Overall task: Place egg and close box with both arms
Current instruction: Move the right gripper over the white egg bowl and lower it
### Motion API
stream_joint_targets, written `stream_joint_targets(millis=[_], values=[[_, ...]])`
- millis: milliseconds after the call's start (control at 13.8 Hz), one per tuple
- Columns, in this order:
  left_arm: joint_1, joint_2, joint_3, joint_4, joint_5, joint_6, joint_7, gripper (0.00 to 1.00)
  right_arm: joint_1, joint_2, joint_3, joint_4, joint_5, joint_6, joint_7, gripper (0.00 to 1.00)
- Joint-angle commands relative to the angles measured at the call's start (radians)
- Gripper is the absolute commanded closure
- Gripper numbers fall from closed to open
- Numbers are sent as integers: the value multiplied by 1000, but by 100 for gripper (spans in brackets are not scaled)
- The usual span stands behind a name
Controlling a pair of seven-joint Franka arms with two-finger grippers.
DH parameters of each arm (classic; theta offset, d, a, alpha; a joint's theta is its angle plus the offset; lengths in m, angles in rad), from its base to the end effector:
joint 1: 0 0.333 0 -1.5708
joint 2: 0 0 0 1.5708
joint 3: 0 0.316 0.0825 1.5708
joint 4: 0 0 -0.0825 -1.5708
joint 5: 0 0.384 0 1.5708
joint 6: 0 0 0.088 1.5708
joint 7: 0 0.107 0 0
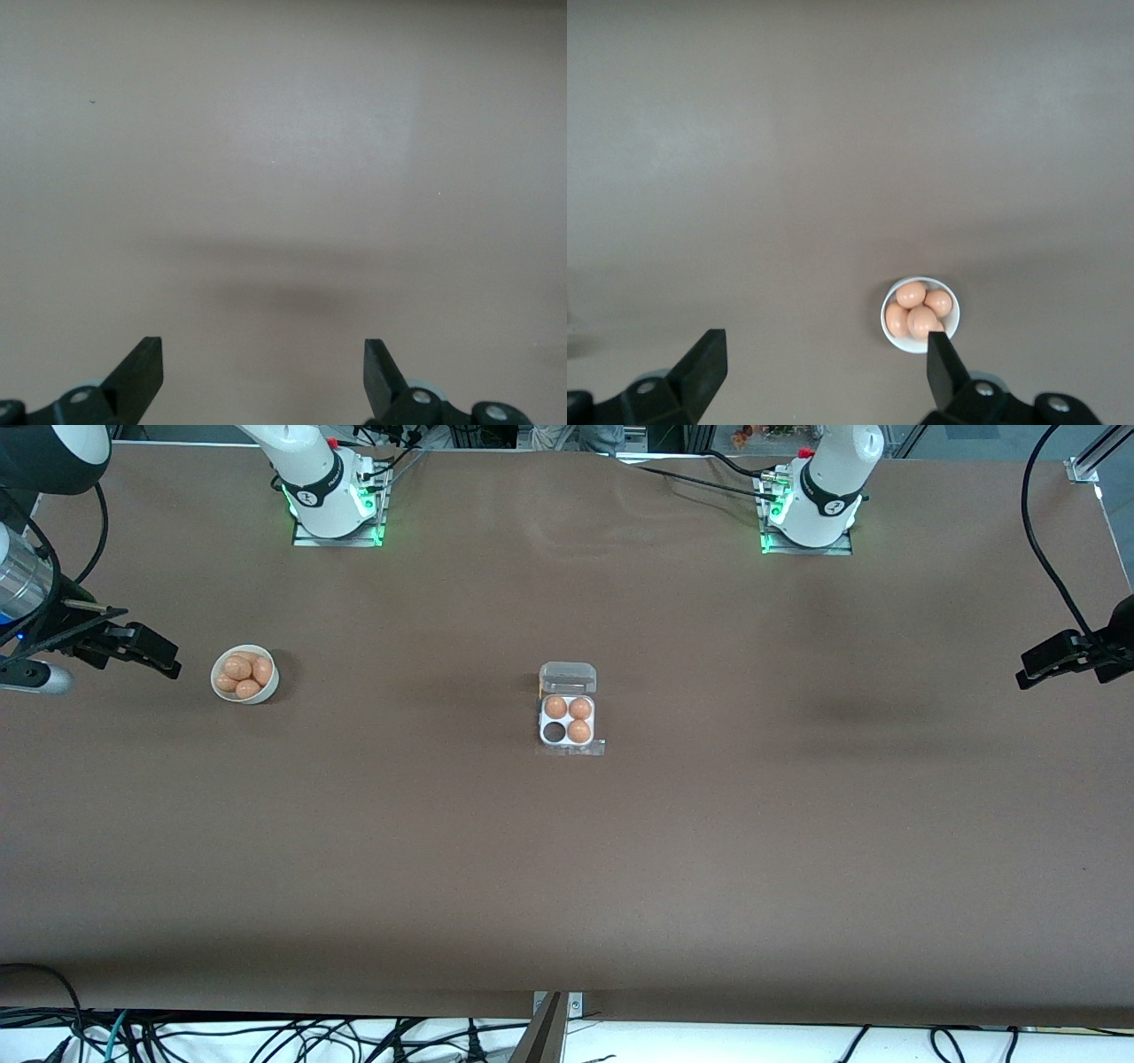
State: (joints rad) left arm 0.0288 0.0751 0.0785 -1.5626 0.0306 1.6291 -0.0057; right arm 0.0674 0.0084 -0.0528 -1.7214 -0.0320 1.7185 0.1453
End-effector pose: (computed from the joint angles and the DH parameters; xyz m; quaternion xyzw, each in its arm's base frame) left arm 0.5782 0.0638 0.5910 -0.9983 -0.0554 0.0051 0.0180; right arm 0.5641 0.0054 0.5610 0.9979 -0.0629 -0.0043 0.0164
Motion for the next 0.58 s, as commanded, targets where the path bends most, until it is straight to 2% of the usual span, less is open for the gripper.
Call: stream_joint_targets(millis=[0, 289, 506], values=[[20, 14, -3, 32, -8, -14, 15, 0, -9, 16, 11, -6, -8, -25, -6, 0], [23, 14, -3, 32, -8, -14, 15, 0, -3, 54, 11, -15, -12, -121, 0, 0], [23, 14, -3, 30, -8, -14, 15, 0, -8, 61, 2, -98, -17, -117, 5, 0]])
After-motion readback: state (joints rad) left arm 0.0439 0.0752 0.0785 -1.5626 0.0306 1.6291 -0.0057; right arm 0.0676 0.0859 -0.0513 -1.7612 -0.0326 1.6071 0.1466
